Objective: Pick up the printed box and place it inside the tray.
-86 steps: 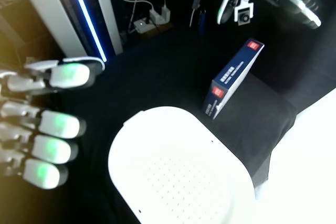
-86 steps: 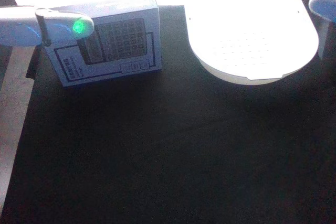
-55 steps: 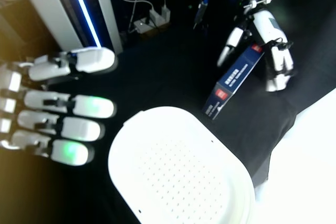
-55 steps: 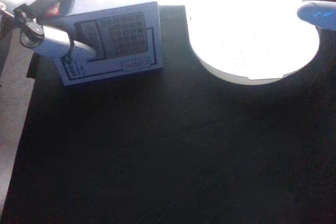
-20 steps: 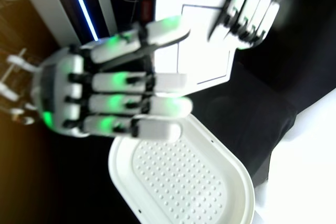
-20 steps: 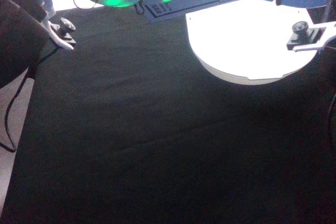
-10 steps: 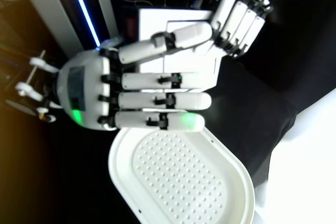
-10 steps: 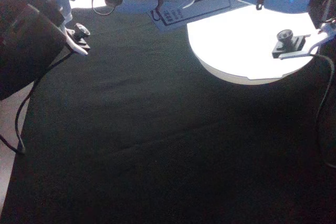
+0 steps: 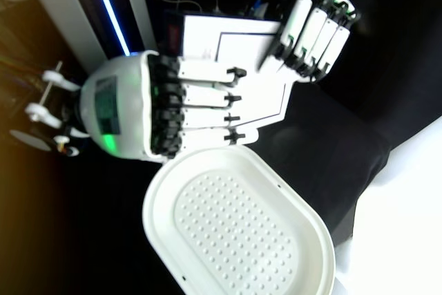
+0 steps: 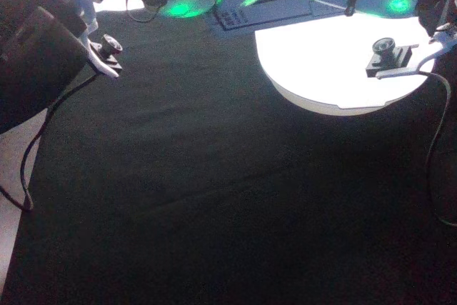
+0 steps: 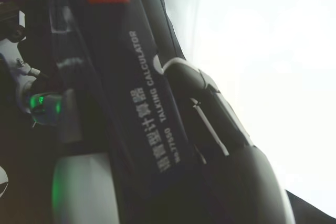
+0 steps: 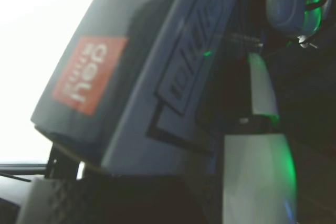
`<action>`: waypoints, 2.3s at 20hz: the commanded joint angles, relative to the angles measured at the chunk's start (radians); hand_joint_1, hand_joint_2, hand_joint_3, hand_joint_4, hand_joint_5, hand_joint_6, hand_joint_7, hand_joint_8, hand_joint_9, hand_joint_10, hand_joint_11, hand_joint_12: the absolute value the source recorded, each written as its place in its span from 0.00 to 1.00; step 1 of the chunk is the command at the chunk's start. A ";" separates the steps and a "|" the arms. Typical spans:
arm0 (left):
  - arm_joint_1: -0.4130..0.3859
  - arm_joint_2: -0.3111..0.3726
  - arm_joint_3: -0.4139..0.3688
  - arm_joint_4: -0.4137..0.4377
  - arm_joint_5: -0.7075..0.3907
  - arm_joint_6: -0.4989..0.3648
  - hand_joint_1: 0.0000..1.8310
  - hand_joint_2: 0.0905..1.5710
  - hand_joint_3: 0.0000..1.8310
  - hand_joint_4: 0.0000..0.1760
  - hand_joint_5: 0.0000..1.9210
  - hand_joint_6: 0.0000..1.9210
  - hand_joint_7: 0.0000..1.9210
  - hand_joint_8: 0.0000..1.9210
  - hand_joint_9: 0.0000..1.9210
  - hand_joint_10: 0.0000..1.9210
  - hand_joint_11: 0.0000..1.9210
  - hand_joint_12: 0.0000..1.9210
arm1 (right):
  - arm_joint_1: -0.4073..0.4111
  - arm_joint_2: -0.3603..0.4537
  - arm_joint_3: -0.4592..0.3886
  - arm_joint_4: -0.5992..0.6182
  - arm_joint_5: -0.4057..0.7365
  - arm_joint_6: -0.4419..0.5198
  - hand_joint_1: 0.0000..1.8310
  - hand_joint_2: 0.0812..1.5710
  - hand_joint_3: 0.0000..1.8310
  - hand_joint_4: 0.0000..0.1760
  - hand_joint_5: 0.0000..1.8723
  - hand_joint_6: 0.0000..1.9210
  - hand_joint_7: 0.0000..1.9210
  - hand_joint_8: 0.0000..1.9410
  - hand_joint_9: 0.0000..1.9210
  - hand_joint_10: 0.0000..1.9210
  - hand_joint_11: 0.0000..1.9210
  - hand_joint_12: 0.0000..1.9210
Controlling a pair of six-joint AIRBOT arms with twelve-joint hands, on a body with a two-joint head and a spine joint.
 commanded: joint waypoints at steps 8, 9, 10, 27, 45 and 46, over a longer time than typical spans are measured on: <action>0.024 0.023 0.010 -0.011 -0.178 -0.060 0.09 0.51 0.00 1.00 0.00 0.00 0.00 0.00 0.00 0.00 0.00 0.00 | 0.015 0.053 0.018 -0.012 0.102 0.001 0.69 0.66 0.00 0.00 0.54 0.42 0.66 0.35 0.66 0.47 0.57 0.70; 0.034 0.031 0.009 -0.015 -0.196 -0.078 0.10 0.54 0.00 1.00 0.00 0.00 0.00 0.00 0.00 0.00 0.00 0.00 | 0.017 0.073 0.020 -0.026 0.094 -0.005 0.65 0.67 0.00 0.00 0.55 0.46 0.64 0.34 0.65 0.48 0.56 0.74; 0.048 0.042 0.001 -0.016 -0.228 -0.091 0.11 0.55 0.00 0.86 0.00 0.00 0.00 0.00 0.00 0.00 0.00 0.00 | 0.023 0.100 0.014 -0.035 0.075 -0.035 0.64 0.67 0.00 0.00 0.55 0.47 0.64 0.33 0.64 0.51 0.55 0.76; 0.211 0.138 -0.104 -0.070 -0.466 -0.058 0.04 0.55 0.01 0.70 0.00 0.00 0.00 0.00 0.00 0.00 0.00 0.00 | 0.143 0.243 -0.132 -0.088 -0.083 -0.640 0.69 0.67 0.00 0.00 0.52 0.46 0.59 0.48 0.59 0.49 0.51 0.72; 0.278 0.132 -0.114 -0.123 -0.505 -0.074 0.09 0.54 0.00 0.75 0.00 0.00 0.00 0.00 0.00 0.00 0.00 0.00 | 0.196 0.194 -0.051 -0.029 -0.319 -0.824 0.36 0.51 0.00 1.00 0.00 0.00 0.00 0.00 0.00 0.00 0.00 0.00; 0.280 0.132 -0.114 -0.125 -0.506 -0.074 0.09 0.54 0.00 0.76 0.00 0.00 0.00 0.00 0.00 0.00 0.00 0.00 | 0.196 0.194 -0.052 -0.029 -0.319 -0.824 0.36 0.51 0.00 1.00 0.00 0.00 0.00 0.00 0.00 0.00 0.00 0.00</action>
